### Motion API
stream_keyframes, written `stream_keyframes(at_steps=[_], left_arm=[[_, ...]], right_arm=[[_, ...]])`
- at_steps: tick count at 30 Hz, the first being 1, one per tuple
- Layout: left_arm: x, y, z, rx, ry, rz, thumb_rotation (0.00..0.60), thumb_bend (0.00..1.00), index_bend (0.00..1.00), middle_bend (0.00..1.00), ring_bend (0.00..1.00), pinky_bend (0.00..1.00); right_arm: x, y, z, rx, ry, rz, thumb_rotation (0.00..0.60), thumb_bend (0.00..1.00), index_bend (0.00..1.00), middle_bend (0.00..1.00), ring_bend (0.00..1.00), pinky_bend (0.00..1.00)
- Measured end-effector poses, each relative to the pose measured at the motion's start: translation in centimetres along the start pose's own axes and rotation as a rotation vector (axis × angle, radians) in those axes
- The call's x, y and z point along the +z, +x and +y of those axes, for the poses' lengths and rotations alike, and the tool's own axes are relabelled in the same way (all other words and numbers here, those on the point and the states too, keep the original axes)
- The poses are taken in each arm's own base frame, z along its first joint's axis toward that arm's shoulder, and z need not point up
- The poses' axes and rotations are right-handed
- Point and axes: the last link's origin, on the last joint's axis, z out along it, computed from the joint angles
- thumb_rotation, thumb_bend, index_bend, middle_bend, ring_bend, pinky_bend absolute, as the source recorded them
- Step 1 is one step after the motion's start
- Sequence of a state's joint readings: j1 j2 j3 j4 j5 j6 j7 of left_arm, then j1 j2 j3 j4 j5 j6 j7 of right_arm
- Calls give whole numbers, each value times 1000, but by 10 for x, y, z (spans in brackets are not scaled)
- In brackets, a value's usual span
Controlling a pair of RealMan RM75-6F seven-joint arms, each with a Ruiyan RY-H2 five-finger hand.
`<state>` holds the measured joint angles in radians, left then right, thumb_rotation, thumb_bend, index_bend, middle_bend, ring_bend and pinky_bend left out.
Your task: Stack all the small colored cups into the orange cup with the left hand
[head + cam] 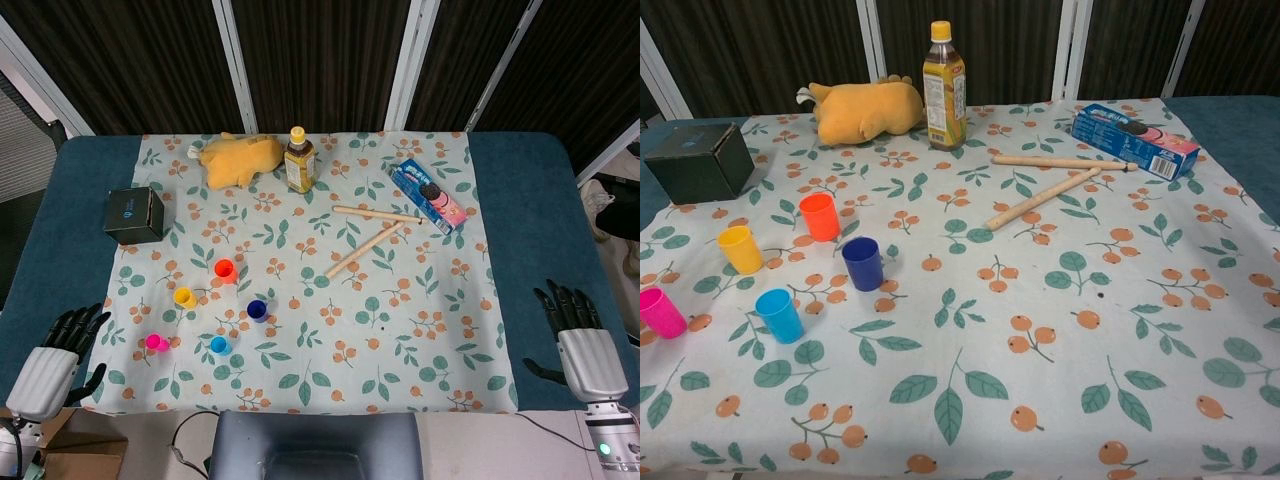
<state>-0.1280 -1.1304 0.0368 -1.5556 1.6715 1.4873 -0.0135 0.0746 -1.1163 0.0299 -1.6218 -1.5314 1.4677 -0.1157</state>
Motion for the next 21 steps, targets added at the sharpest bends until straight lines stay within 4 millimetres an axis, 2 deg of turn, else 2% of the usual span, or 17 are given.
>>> stream_keyframes(at_steps=[8,9,11,13,15,16,17,19,21], left_arm=[[3,-4,7,-12,-33,-4,600,426,0,0,0,96],[3,-4,9,-20,-43,3,600,426,0,0,0,107],[3,-4,16,-43,-76,18,600,424,0,16,38,192],[3,-6,25,-74,-126,33,600,423,0,99,165,370],[5,-11,36,-101,-173,48,600,422,0,296,408,716],[8,-15,44,-120,-197,57,600,422,0,360,482,809],[11,-18,50,-135,-213,61,600,423,0,475,607,925],[19,-25,64,-169,-240,52,600,424,11,641,776,996],[26,-30,74,-194,-256,25,600,419,40,789,911,1000]], right_arm=[[-3,3,2,5,5,3,600,140,0,0,0,0],[-4,4,3,4,6,1,600,140,0,0,0,0],[-4,4,3,8,7,-1,600,141,0,0,0,0],[-4,5,3,15,9,-2,600,141,0,0,0,0],[-4,5,3,18,12,-3,600,141,0,0,0,0],[-4,5,3,18,12,-4,600,141,0,0,0,0],[-4,4,3,18,12,-5,600,140,0,0,0,0],[-3,4,2,21,11,-8,600,140,0,0,0,0],[-3,3,2,19,12,-9,600,140,0,0,0,0]])
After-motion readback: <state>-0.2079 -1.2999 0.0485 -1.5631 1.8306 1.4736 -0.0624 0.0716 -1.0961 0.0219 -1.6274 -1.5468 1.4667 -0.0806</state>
